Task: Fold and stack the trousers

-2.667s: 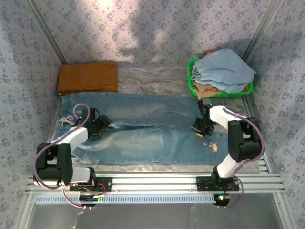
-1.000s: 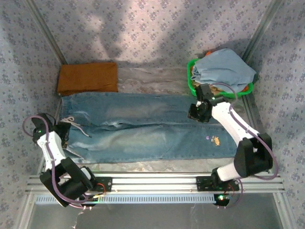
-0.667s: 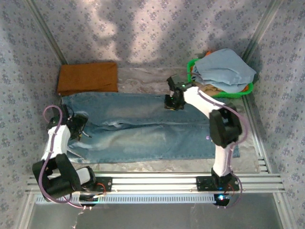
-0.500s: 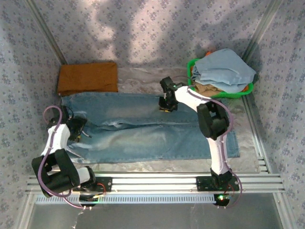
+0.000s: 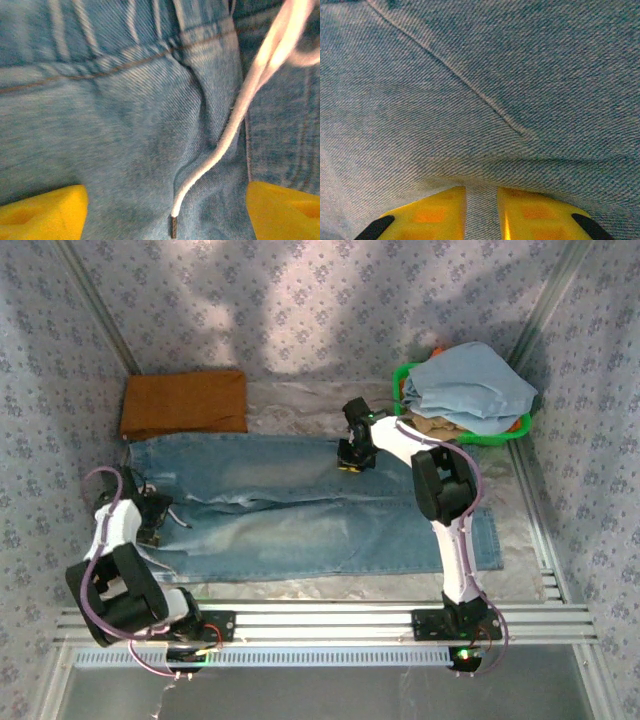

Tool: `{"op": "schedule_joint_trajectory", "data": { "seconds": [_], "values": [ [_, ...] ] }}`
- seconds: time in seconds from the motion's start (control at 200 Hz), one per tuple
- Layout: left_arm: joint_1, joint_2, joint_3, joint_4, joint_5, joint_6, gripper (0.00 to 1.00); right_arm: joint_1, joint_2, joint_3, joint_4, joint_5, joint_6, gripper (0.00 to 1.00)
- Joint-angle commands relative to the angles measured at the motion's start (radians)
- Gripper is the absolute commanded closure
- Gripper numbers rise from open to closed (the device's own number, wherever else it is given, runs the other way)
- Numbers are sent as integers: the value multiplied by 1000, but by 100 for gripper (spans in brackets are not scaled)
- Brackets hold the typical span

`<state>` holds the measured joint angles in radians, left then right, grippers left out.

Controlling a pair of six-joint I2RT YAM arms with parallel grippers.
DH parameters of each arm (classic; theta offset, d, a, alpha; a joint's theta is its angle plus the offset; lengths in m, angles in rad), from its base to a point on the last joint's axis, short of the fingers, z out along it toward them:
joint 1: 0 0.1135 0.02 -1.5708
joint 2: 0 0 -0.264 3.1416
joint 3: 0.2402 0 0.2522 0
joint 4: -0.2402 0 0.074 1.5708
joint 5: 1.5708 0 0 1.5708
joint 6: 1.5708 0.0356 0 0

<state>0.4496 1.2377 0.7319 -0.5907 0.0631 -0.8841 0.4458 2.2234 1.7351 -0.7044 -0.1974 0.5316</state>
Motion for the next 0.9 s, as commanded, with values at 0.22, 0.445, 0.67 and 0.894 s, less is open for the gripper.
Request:
{"op": "schedule_joint_trajectory", "data": {
  "seconds": [0.22, 0.445, 0.67, 0.894],
  "values": [
    [254, -203, 10, -255, -124, -16, 21, 84, -208, -8, -90, -36, -47, 71],
    [307, -217, -112, -206, -105, -45, 30, 142, -375, -193, -38, -66, -33, 71],
    [307, -209, -184, -144, -93, -63, 37, 151, -502, -349, -17, -60, -25, 71],
    [307, -117, -229, -71, -135, -50, 41, 130, -583, -434, -9, -49, -17, 71]
  ]
}}
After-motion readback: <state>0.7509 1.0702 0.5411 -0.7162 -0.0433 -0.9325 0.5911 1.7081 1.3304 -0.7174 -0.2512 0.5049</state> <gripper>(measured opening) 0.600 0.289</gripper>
